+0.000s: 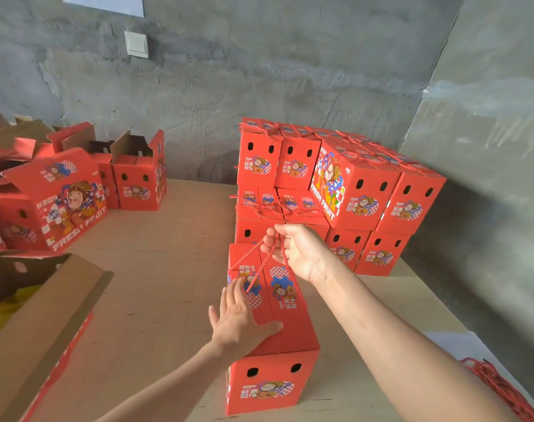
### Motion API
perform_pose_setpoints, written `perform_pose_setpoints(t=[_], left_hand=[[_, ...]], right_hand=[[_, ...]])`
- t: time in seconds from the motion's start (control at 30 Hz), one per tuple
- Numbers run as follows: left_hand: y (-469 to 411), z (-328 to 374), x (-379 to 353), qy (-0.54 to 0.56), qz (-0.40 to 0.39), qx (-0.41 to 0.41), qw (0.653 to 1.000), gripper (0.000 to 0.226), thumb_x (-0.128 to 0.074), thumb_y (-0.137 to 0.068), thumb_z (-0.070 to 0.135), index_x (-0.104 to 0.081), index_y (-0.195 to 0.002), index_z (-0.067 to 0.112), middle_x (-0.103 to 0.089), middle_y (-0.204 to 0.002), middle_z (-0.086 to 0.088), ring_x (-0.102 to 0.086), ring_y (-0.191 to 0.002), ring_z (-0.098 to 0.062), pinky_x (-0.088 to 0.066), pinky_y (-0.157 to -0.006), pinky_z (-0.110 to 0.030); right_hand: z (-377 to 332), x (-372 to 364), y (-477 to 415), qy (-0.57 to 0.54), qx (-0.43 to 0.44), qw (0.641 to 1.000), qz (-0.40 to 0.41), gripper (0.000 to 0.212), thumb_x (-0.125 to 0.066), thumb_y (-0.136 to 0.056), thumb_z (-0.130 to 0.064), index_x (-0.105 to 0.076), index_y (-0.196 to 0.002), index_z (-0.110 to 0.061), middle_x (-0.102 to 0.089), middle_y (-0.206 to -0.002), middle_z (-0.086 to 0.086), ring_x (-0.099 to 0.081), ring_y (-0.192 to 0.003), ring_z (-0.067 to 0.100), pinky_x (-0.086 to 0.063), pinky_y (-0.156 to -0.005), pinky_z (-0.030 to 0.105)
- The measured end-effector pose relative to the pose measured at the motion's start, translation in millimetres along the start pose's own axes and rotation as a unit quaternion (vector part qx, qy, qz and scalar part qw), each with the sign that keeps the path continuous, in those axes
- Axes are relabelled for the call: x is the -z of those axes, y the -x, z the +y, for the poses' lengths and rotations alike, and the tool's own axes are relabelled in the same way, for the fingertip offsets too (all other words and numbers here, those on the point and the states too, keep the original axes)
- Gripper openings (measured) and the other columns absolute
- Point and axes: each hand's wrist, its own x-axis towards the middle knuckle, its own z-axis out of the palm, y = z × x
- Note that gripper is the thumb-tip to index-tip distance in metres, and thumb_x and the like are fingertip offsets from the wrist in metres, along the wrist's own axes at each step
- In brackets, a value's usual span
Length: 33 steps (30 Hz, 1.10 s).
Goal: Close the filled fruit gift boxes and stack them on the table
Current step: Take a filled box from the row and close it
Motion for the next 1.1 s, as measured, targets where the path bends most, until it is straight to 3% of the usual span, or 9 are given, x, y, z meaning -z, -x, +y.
perform_pose_setpoints(t=[0.27,0.37,0.43,0.5,0.73,0.83,0.9,1.0,1.1], left_hand=[[-1,-3,-7,0.044,0.009,-0.006,0.999,0.119,-0.066,-0.068,0.064,0.009,-0.148,0.020,0.005,-0.157,0.009,0.010,-0.145,-0.014,-0.004,-0.114,-0.054],[2,-4,-7,0.034,0.007,-0.007,0.999,0.120,-0.063,-0.070,0.066,0.014,-0.148,0.018,0.008,-0.157,0.008,0.013,-0.145,-0.014,-0.001,-0.114,-0.053],[3,-4,-6,0.030,0.008,-0.014,0.999,0.119,-0.060,-0.070,0.068,0.014,-0.148,0.016,0.009,-0.157,0.007,0.014,-0.144,-0.013,0.002,-0.114,-0.052],[4,-4,-2,0.036,0.014,-0.024,0.999,0.115,-0.059,-0.073,0.067,0.011,-0.149,0.017,0.007,-0.157,0.008,0.012,-0.145,-0.012,0.002,-0.115,-0.051],[5,-1,32,0.115,0.055,-0.083,0.988,0.102,-0.065,-0.079,0.052,0.002,-0.149,0.021,-0.008,-0.156,0.004,-0.002,-0.145,-0.013,-0.007,-0.117,-0.043],[11,18,61,0.179,0.108,-0.165,0.964,0.097,-0.068,-0.081,0.032,0.000,-0.149,0.020,-0.012,-0.154,-0.004,-0.010,-0.144,-0.018,-0.014,-0.117,-0.037],[20,28,79,0.213,0.136,-0.261,0.932,0.083,-0.066,-0.081,0.028,-0.014,-0.146,0.029,-0.014,-0.153,-0.005,-0.013,-0.143,-0.019,-0.019,-0.116,-0.036],[35,29,92,0.149,0.133,-0.397,0.896,0.050,-0.058,-0.083,0.045,-0.052,-0.130,0.027,-0.025,-0.149,-0.005,-0.018,-0.142,-0.024,-0.022,-0.113,-0.042],[27,28,98,0.101,0.145,-0.434,0.884,0.045,-0.064,-0.081,0.035,-0.061,-0.122,0.018,-0.028,-0.148,-0.010,-0.017,-0.141,-0.030,-0.018,-0.111,-0.046]], right_hand=[[-12,-2,0,0.075,0.012,0.997,0.020,0.020,-0.048,-0.093,-0.017,-0.059,-0.077,-0.015,-0.066,-0.065,-0.002,-0.062,-0.064,0.013,-0.037,-0.075,0.031],[2,-1,0,0.140,0.062,0.987,0.045,0.013,-0.051,-0.093,-0.010,-0.063,-0.089,-0.005,-0.070,-0.079,0.006,-0.064,-0.071,0.016,-0.042,-0.078,0.028],[12,-3,3,0.131,0.054,0.989,0.035,0.012,-0.052,-0.093,-0.008,-0.063,-0.092,-0.004,-0.071,-0.081,0.008,-0.067,-0.074,0.018,-0.046,-0.081,0.025],[6,-9,3,0.105,0.048,0.993,0.037,0.013,-0.052,-0.092,-0.006,-0.064,-0.085,-0.008,-0.068,-0.071,0.006,-0.066,-0.071,0.019,-0.045,-0.084,0.031],[-35,-34,12,0.161,0.127,0.972,0.113,0.015,-0.051,-0.090,-0.003,-0.062,-0.080,-0.007,-0.065,-0.065,0.004,-0.062,-0.061,0.015,-0.045,-0.069,0.029],[-63,-37,19,0.156,0.154,0.966,0.135,0.014,-0.052,-0.090,-0.002,-0.061,-0.080,-0.006,-0.065,-0.064,0.005,-0.061,-0.058,0.015,-0.045,-0.066,0.028],[-82,-37,22,0.150,0.163,0.962,0.160,0.014,-0.052,-0.090,-0.002,-0.059,-0.079,-0.006,-0.063,-0.063,0.005,-0.060,-0.056,0.015,-0.044,-0.063,0.027],[-110,-39,20,0.142,0.179,0.953,0.199,0.018,-0.052,-0.088,-0.001,-0.058,-0.072,-0.007,-0.060,-0.054,0.003,-0.058,-0.048,0.013,-0.043,-0.058,0.025],[-138,-46,15,0.157,0.208,0.944,0.203,0.025,-0.050,-0.086,-0.001,-0.055,-0.063,-0.008,-0.056,-0.042,-0.002,-0.056,-0.040,0.009,-0.042,-0.054,0.023]])
